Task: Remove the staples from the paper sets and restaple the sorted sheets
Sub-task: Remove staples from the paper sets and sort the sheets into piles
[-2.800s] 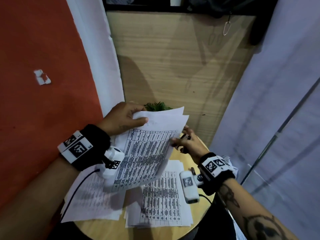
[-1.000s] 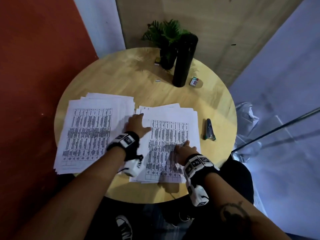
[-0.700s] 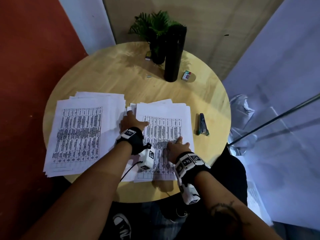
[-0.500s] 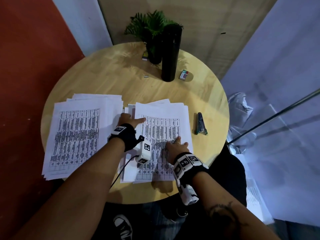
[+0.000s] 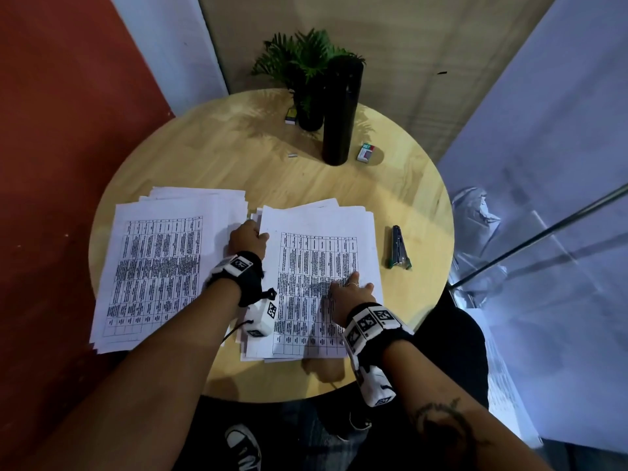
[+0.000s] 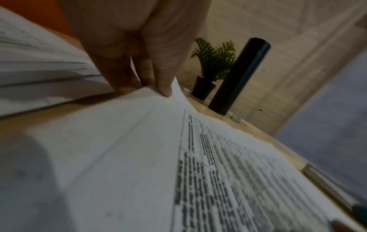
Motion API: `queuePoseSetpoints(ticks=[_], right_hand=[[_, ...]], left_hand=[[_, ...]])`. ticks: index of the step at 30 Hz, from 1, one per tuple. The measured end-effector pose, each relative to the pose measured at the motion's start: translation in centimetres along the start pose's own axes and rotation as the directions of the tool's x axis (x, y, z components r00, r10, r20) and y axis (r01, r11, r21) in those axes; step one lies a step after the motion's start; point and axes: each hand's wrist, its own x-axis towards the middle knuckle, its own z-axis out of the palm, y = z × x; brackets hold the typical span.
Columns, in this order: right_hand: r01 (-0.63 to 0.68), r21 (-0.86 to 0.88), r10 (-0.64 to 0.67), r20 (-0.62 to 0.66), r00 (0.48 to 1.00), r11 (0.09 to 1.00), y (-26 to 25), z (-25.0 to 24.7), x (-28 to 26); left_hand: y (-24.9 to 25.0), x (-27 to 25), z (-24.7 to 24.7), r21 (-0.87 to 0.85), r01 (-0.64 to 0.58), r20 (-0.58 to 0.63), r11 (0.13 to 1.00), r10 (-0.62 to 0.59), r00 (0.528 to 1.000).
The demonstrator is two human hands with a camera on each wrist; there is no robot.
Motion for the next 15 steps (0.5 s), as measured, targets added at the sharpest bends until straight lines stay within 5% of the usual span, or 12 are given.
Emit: queuePoseSetpoints(ticks=[2, 10, 15], right_hand=[[0.001, 0.002, -0.001, -0.002, 1.0, 1.0, 0.0, -0.1, -0.1], [0.002, 0.016, -0.002, -0.001, 1.0, 1.0, 0.0, -0.2, -0.2], [0.0, 0.001, 0.0, 0.0, 1.0, 1.0, 0.1, 0.0, 0.0]], left_hand=[[-0.2, 0.0, 0.4, -0.051, -0.02, -0.045, 0.998, 0.017, 0.999], [0.8, 0.7, 1.6, -0.214, 0.286, 0.281, 0.934, -0.222, 0.934], [0.0, 1.8, 1.9, -0.304, 0.33, 0.363, 0.894, -0.211, 0.907]])
